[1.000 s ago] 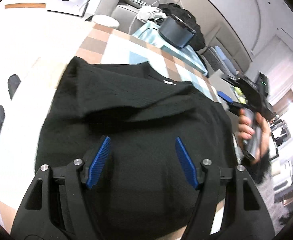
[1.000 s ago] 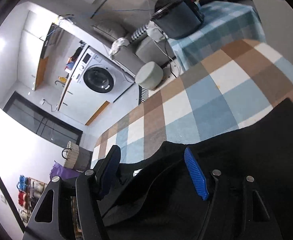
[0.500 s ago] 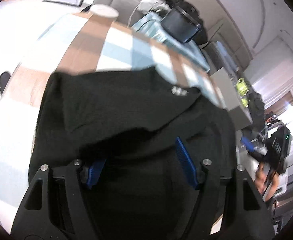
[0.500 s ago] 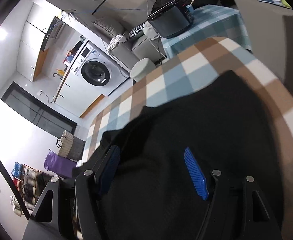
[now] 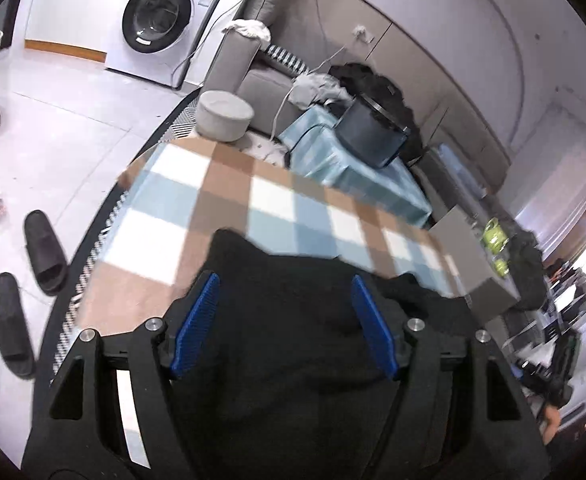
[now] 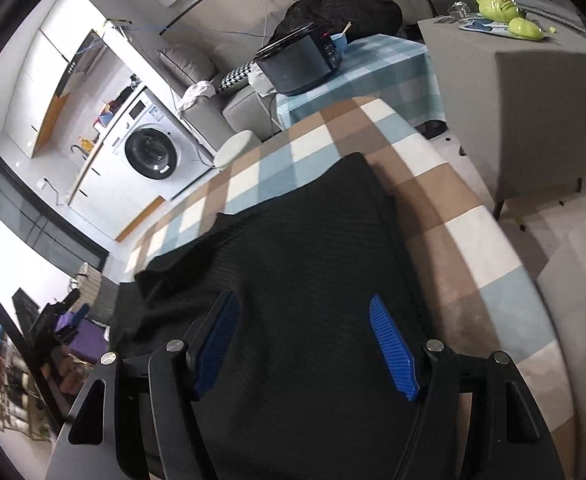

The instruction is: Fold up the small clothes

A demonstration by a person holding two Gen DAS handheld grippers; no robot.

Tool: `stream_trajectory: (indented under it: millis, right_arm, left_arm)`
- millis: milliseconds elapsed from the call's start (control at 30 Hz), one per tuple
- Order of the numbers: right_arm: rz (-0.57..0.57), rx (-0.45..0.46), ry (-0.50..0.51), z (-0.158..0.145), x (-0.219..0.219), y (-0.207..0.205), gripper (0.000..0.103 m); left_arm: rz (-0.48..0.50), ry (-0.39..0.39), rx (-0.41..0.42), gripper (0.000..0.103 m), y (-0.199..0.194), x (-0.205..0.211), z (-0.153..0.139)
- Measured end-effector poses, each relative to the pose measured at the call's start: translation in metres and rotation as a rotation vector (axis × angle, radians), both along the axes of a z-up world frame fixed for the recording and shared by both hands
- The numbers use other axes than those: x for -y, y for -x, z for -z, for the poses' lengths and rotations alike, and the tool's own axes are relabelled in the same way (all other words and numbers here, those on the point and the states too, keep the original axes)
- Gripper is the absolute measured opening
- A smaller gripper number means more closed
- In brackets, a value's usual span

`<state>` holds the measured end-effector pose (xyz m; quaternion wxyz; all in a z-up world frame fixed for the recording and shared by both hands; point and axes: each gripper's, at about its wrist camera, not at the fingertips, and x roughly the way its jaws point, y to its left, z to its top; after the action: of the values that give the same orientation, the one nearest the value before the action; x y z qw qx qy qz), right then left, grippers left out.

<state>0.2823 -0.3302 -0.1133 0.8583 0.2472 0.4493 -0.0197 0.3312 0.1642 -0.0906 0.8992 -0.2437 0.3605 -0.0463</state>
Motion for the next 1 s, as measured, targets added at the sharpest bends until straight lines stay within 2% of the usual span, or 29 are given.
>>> stream_trajectory:
  millis: [133,400,467,500,533,667,733,800,933,1000]
  right_arm:
    - [-0.006,-0.022,0.017,0.003,0.001,-0.004,0.070]
    - [-0.054,-0.042,0.056,0.003,-0.007,-0.006,0.070]
    - [-0.065,-0.047,0.066,0.003,-0.008,-0.006,0.070]
    - [-0.067,-0.050,0.072,0.004,-0.008,-0.006,0.070]
    - [-0.069,-0.052,0.076,0.004,-0.008,-0.007,0.070]
    - [-0.069,-0.059,0.087,0.007,-0.005,-0.009,0.070]
    - [-0.064,-0.060,0.089,0.009,-0.004,-0.010,0.070]
    - [-0.060,-0.067,0.089,0.012,-0.002,-0.013,0.070]
    - [-0.058,-0.077,0.085,0.018,-0.002,-0.016,0.070]
    - [-0.054,-0.081,0.087,0.018,-0.001,-0.014,0.070]
  left_arm:
    - [-0.007,-0.060,-0.081,0.065,-0.007,0.000,0.020]
    - [0.064,-0.255,-0.209,0.065,-0.083,0.039,0.063]
    - [0.065,-0.252,-0.219,0.048,-0.093,0.039,0.070]
    - [0.063,-0.246,-0.209,0.019,-0.097,0.039,0.071]
    - [0.061,-0.247,-0.188,0.008,-0.097,0.038,0.069]
    - [-0.008,-0.208,-0.042,0.005,-0.075,0.020,0.045]
    - [-0.049,-0.168,-0.011,0.004,-0.066,0.006,0.038]
    - [-0.055,-0.132,-0.031,0.004,-0.066,-0.005,0.041]
    - [-0.080,-0.126,-0.094,0.006,-0.072,-0.009,0.056]
    - [-0.064,-0.111,-0.117,0.011,-0.070,-0.007,0.057]
